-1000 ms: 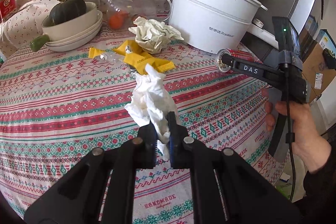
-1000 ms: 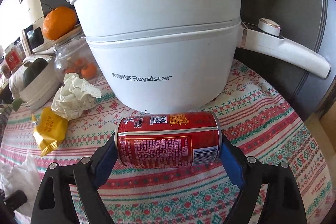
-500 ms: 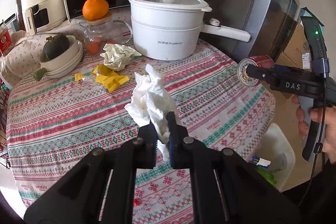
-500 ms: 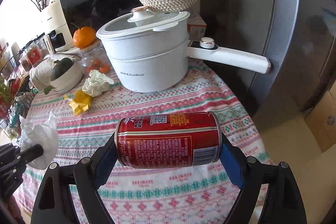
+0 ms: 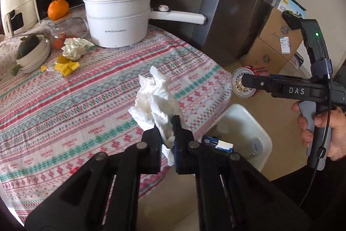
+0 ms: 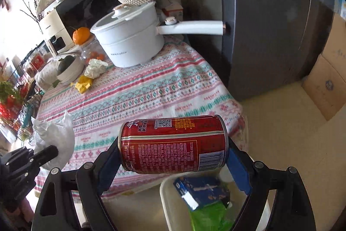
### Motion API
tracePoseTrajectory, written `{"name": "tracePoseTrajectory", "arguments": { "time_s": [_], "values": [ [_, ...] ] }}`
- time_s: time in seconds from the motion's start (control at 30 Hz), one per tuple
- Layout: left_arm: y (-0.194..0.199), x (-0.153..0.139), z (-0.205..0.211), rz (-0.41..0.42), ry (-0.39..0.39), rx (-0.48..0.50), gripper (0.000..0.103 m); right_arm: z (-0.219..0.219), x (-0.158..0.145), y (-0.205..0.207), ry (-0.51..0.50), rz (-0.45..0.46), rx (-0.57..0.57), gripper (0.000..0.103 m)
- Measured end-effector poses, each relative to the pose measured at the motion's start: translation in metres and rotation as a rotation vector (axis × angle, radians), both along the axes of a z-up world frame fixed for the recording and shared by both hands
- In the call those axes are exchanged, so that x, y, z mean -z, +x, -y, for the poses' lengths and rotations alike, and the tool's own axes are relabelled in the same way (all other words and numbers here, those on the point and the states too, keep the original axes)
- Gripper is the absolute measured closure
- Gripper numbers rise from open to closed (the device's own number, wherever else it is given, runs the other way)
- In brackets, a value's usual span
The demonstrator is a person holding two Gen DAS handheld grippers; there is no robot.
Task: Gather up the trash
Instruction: 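Carry the tissue and red can over the bin and open both grippers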
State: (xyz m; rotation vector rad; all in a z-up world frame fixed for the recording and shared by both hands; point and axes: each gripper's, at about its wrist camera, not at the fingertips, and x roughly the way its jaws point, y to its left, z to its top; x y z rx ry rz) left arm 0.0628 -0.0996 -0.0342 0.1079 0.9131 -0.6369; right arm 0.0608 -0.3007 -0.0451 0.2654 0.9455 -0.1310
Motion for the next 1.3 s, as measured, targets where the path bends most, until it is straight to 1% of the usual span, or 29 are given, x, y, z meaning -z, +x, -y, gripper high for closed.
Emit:
{"name": "tracePoseTrajectory", "arguments": {
  "time_s": [0.07,0.13,0.27,0.37,0.47,0.6,0.7,0.87,0.93,1.0,1.03,1.07,1.1,1.23,1.3],
  "values": [
    [-0.009,0.009,0.016,-0.039,-0.008,0.048,0.094,0.009,0.009,-0.009,0.044,-0.033,0.004,0.014],
    [-0.017,0.019,0.034,-0.075,-0.013,0.106,0.094,0.017,0.015,-0.018,0.062,-0.050,0.010,0.014],
    [-0.031,0.044,0.068,-0.169,-0.014,0.206,0.094,0.034,0.028,-0.035,0.043,-0.094,0.021,0.014],
    [-0.042,0.063,0.093,-0.241,-0.014,0.271,0.094,0.050,0.039,-0.049,0.048,-0.132,0.034,0.014],
    [-0.057,0.077,0.116,-0.300,-0.013,0.356,0.093,0.065,0.047,-0.062,0.044,-0.153,0.047,0.014],
    [-0.080,0.097,0.145,-0.349,0.031,0.449,0.093,0.084,0.053,-0.075,0.047,-0.169,0.070,0.014],
    [-0.089,0.113,0.159,-0.372,0.077,0.476,0.093,0.095,0.055,-0.082,0.050,-0.177,0.086,0.014],
    [-0.089,0.133,0.170,-0.368,0.151,0.472,0.093,0.106,0.057,-0.089,0.054,-0.184,0.100,0.014],
    [-0.090,0.134,0.172,-0.343,0.175,0.455,0.089,0.108,0.058,-0.089,0.051,-0.190,0.102,0.014],
    [-0.095,0.127,0.169,-0.313,0.189,0.452,0.074,0.108,0.059,-0.090,0.049,-0.197,0.103,0.014],
    [-0.095,0.124,0.167,-0.293,0.193,0.452,0.071,0.108,0.059,-0.089,0.048,-0.201,0.103,0.014],
    [-0.096,0.120,0.166,-0.272,0.196,0.452,0.063,0.108,0.060,-0.090,0.047,-0.205,0.102,0.014],
    [-0.095,0.117,0.164,-0.253,0.195,0.451,0.058,0.108,0.060,-0.089,0.047,-0.209,0.102,0.014],
    [-0.088,0.107,0.154,-0.214,0.194,0.432,0.054,0.107,0.063,-0.089,0.047,-0.223,0.098,0.014],
    [-0.085,0.102,0.147,-0.199,0.195,0.410,0.050,0.106,0.064,-0.089,0.047,-0.229,0.095,0.014]
  ]
}}
